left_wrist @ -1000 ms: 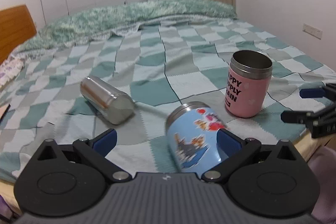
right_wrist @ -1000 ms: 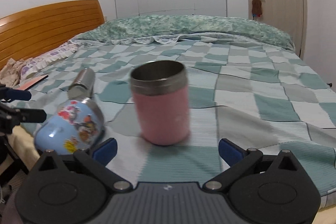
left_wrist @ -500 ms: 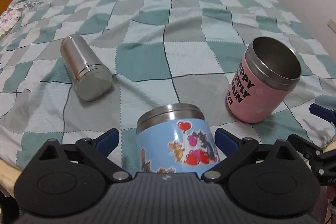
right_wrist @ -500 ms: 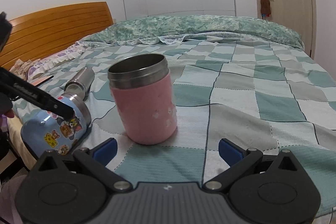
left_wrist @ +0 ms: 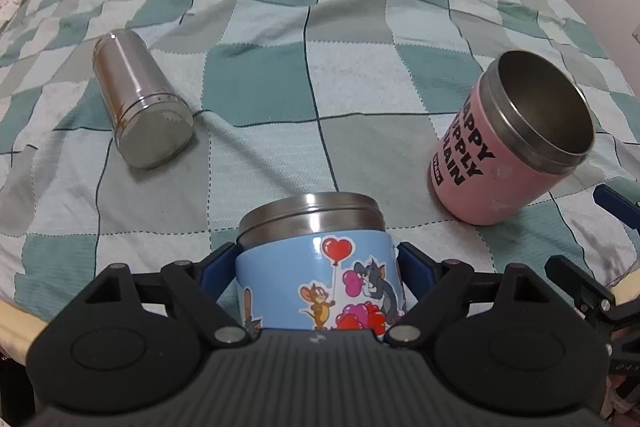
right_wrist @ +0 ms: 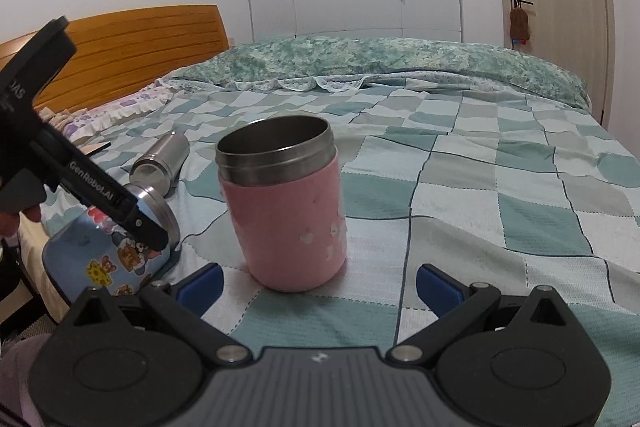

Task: Flip cup upright
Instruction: 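Grasp the light-blue cup with the left tool and tilt it upright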

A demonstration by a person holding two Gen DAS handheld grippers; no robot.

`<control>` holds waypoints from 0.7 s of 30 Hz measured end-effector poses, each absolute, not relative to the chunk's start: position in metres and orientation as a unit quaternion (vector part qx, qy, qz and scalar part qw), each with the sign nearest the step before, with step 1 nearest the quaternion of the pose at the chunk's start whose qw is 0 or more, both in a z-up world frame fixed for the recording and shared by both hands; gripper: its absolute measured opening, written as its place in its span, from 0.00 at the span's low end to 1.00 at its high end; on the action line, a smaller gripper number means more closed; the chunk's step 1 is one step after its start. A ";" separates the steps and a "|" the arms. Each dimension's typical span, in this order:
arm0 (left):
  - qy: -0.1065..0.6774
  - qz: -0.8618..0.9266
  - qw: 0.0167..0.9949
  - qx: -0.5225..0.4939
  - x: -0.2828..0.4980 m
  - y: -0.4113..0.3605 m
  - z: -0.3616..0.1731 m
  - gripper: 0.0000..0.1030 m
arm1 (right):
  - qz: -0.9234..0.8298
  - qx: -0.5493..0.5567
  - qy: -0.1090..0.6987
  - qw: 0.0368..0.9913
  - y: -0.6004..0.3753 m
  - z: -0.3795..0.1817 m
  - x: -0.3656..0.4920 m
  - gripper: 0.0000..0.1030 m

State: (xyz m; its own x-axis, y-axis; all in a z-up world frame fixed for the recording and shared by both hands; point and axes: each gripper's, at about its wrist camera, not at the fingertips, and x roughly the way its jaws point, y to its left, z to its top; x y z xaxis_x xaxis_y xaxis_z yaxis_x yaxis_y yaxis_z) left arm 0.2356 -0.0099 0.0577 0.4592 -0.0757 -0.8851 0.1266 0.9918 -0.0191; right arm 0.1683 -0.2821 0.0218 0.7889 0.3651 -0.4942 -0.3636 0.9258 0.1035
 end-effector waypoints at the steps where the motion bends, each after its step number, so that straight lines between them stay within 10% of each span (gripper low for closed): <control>1: 0.511 -0.059 0.857 0.024 0.233 -0.010 0.059 0.83 | 0.191 0.003 0.262 0.946 -0.283 0.021 0.168 1.00; 21: 0.324 -0.093 0.942 0.001 0.138 0.028 0.102 0.83 | 0.151 0.042 0.241 0.958 -0.301 0.026 0.148 1.00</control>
State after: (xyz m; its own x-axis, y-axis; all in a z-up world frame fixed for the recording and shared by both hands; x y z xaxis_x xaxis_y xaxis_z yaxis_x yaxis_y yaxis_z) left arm 0.1377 0.0277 0.1020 0.7729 -0.1738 -0.6102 0.1752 0.9828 -0.0579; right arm 0.1482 -0.3012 0.0255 0.8385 0.3093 -0.4486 -0.2693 0.9509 0.1523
